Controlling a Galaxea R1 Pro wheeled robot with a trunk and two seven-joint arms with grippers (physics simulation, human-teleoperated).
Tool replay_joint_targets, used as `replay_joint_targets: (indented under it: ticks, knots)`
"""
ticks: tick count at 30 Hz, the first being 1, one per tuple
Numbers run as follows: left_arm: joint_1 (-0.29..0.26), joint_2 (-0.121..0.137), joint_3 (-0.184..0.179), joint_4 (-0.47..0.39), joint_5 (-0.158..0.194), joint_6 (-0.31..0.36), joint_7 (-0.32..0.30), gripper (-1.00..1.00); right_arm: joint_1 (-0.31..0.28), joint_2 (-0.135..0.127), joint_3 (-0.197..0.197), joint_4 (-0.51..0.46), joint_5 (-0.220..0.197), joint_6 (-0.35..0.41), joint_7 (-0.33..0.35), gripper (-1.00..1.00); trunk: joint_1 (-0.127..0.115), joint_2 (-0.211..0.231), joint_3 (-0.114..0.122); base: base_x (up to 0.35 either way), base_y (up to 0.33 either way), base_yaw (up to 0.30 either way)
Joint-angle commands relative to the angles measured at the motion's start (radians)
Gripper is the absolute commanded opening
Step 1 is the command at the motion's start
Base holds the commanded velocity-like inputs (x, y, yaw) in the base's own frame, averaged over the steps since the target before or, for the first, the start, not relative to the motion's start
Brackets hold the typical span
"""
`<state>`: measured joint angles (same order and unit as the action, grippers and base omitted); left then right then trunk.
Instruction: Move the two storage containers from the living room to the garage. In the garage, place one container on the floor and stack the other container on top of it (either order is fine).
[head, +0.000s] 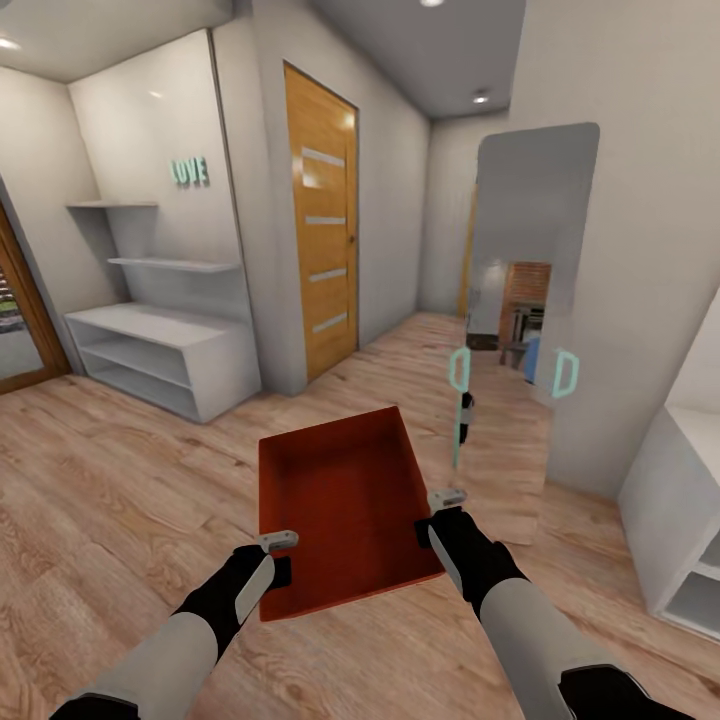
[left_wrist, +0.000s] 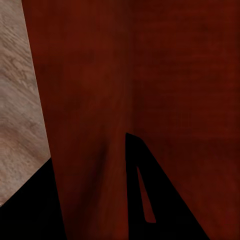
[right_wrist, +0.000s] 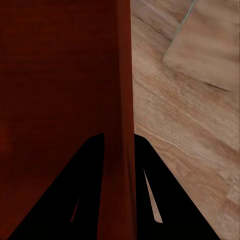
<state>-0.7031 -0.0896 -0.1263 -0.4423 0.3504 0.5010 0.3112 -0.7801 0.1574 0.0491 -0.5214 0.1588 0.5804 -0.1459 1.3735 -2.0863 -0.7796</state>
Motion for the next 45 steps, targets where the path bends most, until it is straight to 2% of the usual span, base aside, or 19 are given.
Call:
replay_joint_targets:
  ticks: [1,23,45]
  knots:
    - [0.001,0.004,0.010,0.001,0.006,0.001,0.000,-1.00,-0.001,-0.001,-0.005,-0.007,-0.087,-0.005,0.025,-1.00,0.000,0.000,0.000,0.328,0.179,0.000]
    - [0.001,0.004,0.010,0.001,0.006,0.001,0.000,-1.00,-0.001,-0.001,-0.005,-0.007,-0.087,-0.005,0.025,-1.00,0.000,0.000,0.000,0.311,0.205,-0.016]
    - [0.001,0.004,0.010,0.001,0.006,0.001,0.000,-1.00,-0.001,-0.001,-0.005,-0.007,-0.087,-0.005,0.025,-1.00,0.000,0.000,0.000,0.306,0.209,-0.250]
